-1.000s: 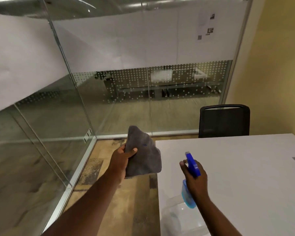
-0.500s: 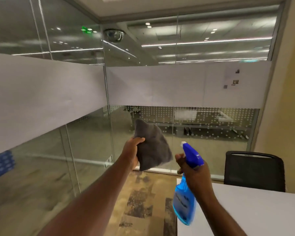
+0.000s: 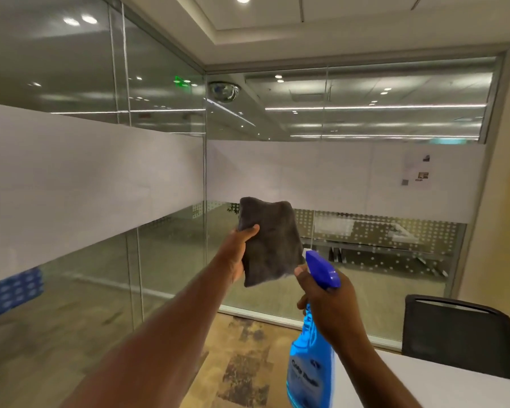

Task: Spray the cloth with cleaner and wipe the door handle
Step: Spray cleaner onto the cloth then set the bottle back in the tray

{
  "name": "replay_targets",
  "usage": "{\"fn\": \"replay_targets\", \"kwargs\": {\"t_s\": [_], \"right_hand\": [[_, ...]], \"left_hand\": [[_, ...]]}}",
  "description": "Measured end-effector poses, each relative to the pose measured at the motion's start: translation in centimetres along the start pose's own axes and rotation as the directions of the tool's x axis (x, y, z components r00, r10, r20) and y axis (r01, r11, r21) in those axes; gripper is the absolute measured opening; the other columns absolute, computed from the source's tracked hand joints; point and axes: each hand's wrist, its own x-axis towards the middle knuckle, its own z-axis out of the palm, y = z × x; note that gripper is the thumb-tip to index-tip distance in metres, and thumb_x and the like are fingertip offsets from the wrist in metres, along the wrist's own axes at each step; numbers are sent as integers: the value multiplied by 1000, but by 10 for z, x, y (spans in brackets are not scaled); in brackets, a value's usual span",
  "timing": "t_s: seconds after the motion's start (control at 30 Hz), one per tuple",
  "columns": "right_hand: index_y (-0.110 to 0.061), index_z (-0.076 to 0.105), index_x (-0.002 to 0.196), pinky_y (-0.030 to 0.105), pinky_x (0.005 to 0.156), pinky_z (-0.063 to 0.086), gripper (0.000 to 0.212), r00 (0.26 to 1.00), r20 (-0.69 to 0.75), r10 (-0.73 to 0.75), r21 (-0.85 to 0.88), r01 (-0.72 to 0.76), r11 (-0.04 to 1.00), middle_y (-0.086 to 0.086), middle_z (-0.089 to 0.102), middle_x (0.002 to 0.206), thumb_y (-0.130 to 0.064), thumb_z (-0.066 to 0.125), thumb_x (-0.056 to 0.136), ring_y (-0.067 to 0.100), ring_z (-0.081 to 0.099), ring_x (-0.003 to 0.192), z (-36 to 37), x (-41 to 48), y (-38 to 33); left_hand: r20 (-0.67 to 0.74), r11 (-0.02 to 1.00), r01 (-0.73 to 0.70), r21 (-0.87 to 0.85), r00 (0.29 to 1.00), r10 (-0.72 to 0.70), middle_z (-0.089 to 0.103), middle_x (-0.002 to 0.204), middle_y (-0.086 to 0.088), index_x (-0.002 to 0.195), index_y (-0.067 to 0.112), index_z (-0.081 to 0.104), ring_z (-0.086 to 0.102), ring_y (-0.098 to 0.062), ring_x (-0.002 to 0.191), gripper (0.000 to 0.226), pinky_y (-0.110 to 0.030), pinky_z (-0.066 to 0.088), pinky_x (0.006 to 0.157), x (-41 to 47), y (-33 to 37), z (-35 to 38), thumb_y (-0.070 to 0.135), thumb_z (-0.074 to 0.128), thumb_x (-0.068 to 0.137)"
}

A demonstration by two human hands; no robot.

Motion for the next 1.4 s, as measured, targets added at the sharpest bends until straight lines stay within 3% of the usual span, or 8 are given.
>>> {"fn": "replay_targets", "kwargs": {"t_s": [0.1, 0.33, 0.53, 0.67, 0.8, 1.13, 1.4], "right_hand": [[-16, 66, 89, 12, 47, 49, 13, 1000, 21, 10, -21, -9, 1000, 3, 71, 62, -27, 70, 95, 8, 68, 51, 2, 0, -8], [-23, 64, 87, 30, 60, 60, 16, 998, 25, -61, -106, 63, 992, 2, 73, 69, -36, 69, 95, 9, 72, 58, 6, -3, -21], [-24, 63, 85, 16, 52, 54, 25, 993, 14, -114, -175, 115, 978, 2, 71, 68, -46, 64, 96, 9, 71, 58, 7, -2, -26], [-20, 64, 82, 41, 66, 63, 32, 993, 7, -122, -214, 120, 969, 9, 71, 71, -49, 62, 96, 26, 71, 64, 7, -4, -26], [-16, 65, 81, 49, 71, 63, 35, 994, 11, -107, -214, 107, 971, 12, 71, 71, -46, 63, 98, 32, 71, 67, 7, -6, -25], [-19, 63, 84, 49, 70, 62, 32, 989, 21, -144, -197, 145, 970, 10, 69, 71, -49, 66, 93, 30, 71, 66, 15, -11, -33], [-21, 64, 84, 48, 66, 63, 31, 984, 30, -176, -213, 179, 961, 7, 72, 73, -50, 62, 95, 27, 71, 64, 24, -5, -45]], "left_hand": [[28, 1000, -10, 29, 1000, 9, 78, 112, -11, 121, 19, 65, 70, -38, 109, 28, -50, 57, 90, -1, 3, -1, 22, 71, 94], [40, 999, 23, 35, 999, -25, 78, 106, -7, 117, 20, 67, 70, -35, 106, 23, -45, 56, 84, -5, -1, -1, 22, 70, 95], [43, 999, 29, 24, 999, -30, 79, 111, -10, 126, 16, 64, 71, -35, 107, 36, -47, 58, 84, -10, -2, 1, 33, 70, 95], [37, 999, 41, 1, 998, -41, 80, 109, -9, 126, 14, 65, 74, -34, 105, 45, -47, 59, 84, -11, -7, 2, 42, 71, 92], [29, 998, 57, -7, 998, -56, 81, 104, -6, 124, 14, 65, 77, -29, 97, 45, -42, 60, 76, -14, -10, 3, 45, 71, 91], [69, 998, 59, 2, 996, -59, 81, 101, -7, 124, 13, 66, 76, -29, 95, 43, -44, 59, 80, -14, -10, 4, 43, 69, 93], [91, 993, 98, 67, 990, -104, 81, 99, -6, 121, 13, 69, 78, -24, 89, 37, -37, 59, 72, -19, -19, 0, 41, 65, 96]]}}
